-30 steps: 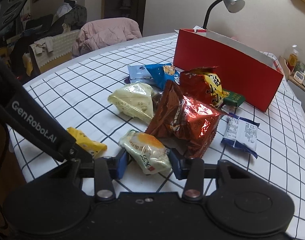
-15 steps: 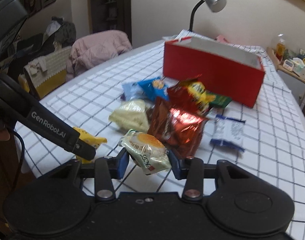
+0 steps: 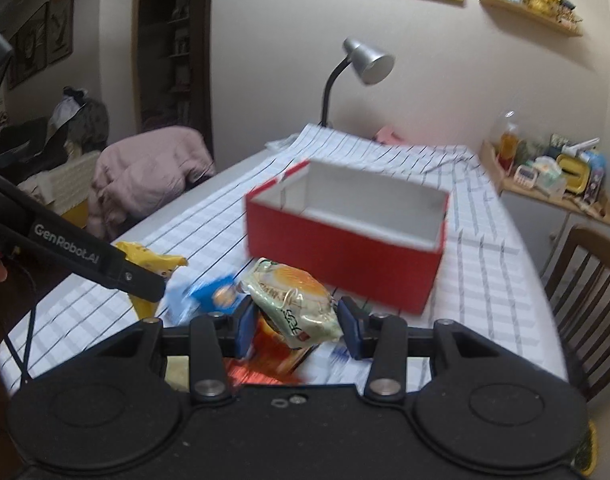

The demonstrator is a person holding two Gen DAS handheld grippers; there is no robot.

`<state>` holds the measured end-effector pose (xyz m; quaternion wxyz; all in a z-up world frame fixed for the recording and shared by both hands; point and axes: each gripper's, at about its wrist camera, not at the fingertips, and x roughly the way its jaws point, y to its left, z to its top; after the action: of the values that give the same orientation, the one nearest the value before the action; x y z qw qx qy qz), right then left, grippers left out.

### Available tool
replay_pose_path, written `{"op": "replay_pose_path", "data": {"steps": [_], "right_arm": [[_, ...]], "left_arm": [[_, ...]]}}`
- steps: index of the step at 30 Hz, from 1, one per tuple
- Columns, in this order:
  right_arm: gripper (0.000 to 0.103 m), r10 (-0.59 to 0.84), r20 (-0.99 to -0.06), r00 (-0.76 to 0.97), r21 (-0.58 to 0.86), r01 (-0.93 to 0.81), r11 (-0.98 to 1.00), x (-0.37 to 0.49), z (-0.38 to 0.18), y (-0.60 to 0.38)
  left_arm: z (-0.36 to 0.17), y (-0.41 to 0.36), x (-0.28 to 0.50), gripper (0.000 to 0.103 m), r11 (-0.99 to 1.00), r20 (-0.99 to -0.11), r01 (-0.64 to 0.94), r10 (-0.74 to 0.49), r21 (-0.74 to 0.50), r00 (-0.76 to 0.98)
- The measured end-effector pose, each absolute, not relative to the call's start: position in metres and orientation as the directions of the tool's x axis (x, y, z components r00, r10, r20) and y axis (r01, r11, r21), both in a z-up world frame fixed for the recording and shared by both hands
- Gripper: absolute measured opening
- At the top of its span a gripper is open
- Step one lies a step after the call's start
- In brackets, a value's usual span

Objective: Organize snacks
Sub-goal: 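Carry both packets into the red box and open both grippers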

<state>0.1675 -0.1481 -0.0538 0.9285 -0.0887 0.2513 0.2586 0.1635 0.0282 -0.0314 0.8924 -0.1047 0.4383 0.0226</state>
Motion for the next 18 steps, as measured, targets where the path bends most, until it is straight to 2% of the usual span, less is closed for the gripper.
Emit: {"op": "replay_pose_path", "data": {"steps": [9,18], "right_arm": [[0.043,0.408,-0.489,0.771,-0.055,-0.493,0.868,0.248,-0.028,-0.149],[0.043,0.358,-0.585,0.728,-0.002,-0.443,0.897,0.338,-0.044,-0.149]], "left_arm": [[0.001,0.022,0.254,0.043,0.987,-0.780,-0.125,-0.002,-0.103,0.626],[-0.004,0.018,0.348,0.043,0.992,-0.819,-0.113,0.015,-0.061,0.574]]}}
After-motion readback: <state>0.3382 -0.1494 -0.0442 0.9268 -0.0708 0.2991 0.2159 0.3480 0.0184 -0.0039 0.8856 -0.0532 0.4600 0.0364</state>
